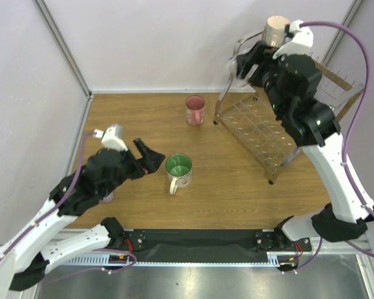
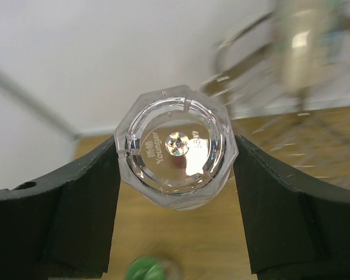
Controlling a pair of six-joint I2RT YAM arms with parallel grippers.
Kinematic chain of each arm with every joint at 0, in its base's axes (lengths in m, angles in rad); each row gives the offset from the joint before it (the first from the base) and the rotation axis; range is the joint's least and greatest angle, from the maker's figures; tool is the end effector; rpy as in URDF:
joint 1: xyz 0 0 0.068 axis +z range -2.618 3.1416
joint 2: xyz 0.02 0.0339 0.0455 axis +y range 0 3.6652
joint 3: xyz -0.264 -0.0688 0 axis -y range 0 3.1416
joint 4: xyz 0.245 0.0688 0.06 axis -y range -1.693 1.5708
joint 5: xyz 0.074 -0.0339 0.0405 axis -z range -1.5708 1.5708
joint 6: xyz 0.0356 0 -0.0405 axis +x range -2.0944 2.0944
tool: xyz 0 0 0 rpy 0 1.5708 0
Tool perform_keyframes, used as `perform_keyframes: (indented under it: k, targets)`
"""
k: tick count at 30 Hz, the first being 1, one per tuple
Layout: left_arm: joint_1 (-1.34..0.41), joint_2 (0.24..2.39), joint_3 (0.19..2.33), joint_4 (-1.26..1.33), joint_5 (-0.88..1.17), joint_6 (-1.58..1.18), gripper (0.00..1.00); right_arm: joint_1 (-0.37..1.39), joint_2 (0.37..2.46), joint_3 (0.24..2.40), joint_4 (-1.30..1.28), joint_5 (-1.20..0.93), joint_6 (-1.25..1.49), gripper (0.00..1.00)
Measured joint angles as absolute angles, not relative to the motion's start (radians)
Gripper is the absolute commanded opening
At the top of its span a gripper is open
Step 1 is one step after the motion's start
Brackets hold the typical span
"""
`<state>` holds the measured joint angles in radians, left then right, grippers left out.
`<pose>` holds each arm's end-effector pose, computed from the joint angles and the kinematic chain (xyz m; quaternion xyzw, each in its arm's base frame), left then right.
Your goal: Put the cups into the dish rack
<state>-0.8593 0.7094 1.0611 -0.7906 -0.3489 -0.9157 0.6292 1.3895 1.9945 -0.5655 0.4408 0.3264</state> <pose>0.0917 -0.0877 0.3805 -0.1165 0.8283 -0.3170 0.4470 0.2077 0.1324 0.5661 0.0538 0.6923 0.1889 0.6944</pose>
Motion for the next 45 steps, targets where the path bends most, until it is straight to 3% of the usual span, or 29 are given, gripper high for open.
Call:
perform_keyframes:
  k: [5,13,22,38,43,45]
  targets:
    - [-0.856,0.854,1.176,-0.839,-0.356,-0.706,0.97,0.438,1.488,2.040,-0.557,0.524,0.223,0.00]
    - [-0.785,0.883,1.197,-0.887,-0.334,-0.499,0.99,0.207,1.665,2.160,-0.571,0.539,0.197,0.00]
    - [-0.637,0.880,1.271,-0.892,-0.293,-0.331,1.00,0.178,1.691,2.173,-0.575,0.562,0.178,0.00]
    - [-0.614,0.864,1.425,-0.894,-0.334,-0.074,1.00,0.130,1.859,2.276,-0.682,0.557,0.236,0.00]
    - [-0.614,0.854,1.425,-0.885,-0.339,-0.043,1.00,0.138,1.887,2.321,-0.699,0.564,0.254,0.13]
    - [-0.614,0.855,1.424,-0.885,-0.339,-0.040,1.00,0.140,1.900,2.343,-0.711,0.574,0.255,0.25]
